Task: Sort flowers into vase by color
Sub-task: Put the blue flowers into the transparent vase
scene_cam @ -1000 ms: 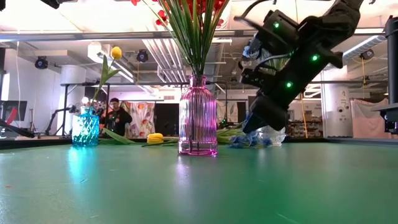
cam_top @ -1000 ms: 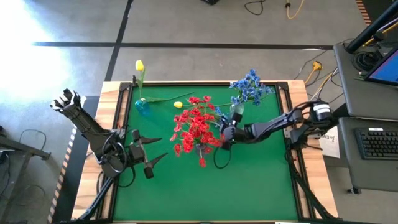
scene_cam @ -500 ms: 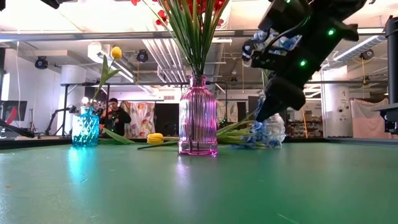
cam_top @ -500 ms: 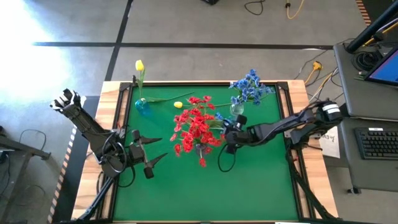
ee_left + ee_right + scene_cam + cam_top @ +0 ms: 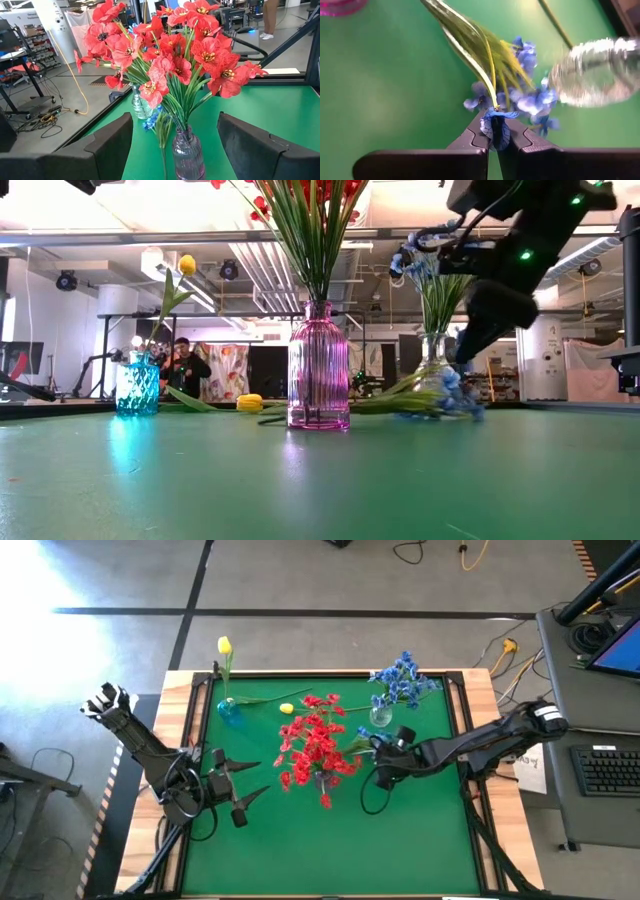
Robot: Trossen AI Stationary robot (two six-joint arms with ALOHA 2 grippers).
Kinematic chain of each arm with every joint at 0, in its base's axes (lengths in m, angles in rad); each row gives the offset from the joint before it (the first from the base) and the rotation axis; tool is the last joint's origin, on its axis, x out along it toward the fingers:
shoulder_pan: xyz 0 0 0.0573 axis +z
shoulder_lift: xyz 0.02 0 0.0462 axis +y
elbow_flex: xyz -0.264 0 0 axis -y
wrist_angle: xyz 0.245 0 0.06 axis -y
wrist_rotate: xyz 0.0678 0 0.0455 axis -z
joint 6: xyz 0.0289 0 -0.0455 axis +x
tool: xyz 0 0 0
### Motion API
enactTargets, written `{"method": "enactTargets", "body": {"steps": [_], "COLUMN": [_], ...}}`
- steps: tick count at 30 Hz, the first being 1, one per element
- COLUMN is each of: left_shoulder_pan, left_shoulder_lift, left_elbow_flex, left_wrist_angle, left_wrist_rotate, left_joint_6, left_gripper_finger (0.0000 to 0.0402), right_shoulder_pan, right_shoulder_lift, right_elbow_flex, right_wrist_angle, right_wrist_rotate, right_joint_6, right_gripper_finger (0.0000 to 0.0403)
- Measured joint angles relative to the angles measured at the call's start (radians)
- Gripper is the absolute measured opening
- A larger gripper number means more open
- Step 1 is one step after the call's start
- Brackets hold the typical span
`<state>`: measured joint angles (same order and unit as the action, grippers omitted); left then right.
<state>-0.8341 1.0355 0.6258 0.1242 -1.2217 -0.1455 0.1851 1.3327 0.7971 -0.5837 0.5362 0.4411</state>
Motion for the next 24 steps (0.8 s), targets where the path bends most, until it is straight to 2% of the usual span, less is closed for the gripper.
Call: {"method": "enactTargets", "body": {"steps": [5, 15, 18, 21, 24], "left_shoulder_pan": [0.0, 0.0, 0.0, 0.0, 0.0], "left_shoulder_lift": [0.0, 0.0, 0.0, 0.0, 0.0], "left_elbow_flex": [0.0, 0.0, 0.0, 0.0, 0.0], "left_wrist_angle": [0.001, 0.001, 0.001, 0.001, 0.001], "left_wrist_rotate": [0.0, 0.001, 0.002, 0.003, 0.003], "left_joint_6": [-0.001, -0.002, -0.002, -0.002, -0.002], "left_gripper_finger": [0.0274, 0.0274, 0.0274, 0.0274, 0.0274], "right_shoulder_pan": [0.034, 0.107, 0.128, 0.139, 0.14], "right_shoulder_lift": [-0.041, -0.094, -0.102, -0.108, -0.109], "right_elbow_flex": [0.001, 0.001, 0.001, 0.0, 0.0], "right_wrist_angle": [-0.123, -0.316, -0.359, -0.391, -0.417], "right_wrist_rotate": [-0.052, -0.378, -0.41, -0.451, -0.488], "right_joint_6": [0.108, 0.287, 0.321, 0.354, 0.392], "right_gripper_finger": [0.0012, 0.0012, 0.0013, 0.0026, 0.0058]}}
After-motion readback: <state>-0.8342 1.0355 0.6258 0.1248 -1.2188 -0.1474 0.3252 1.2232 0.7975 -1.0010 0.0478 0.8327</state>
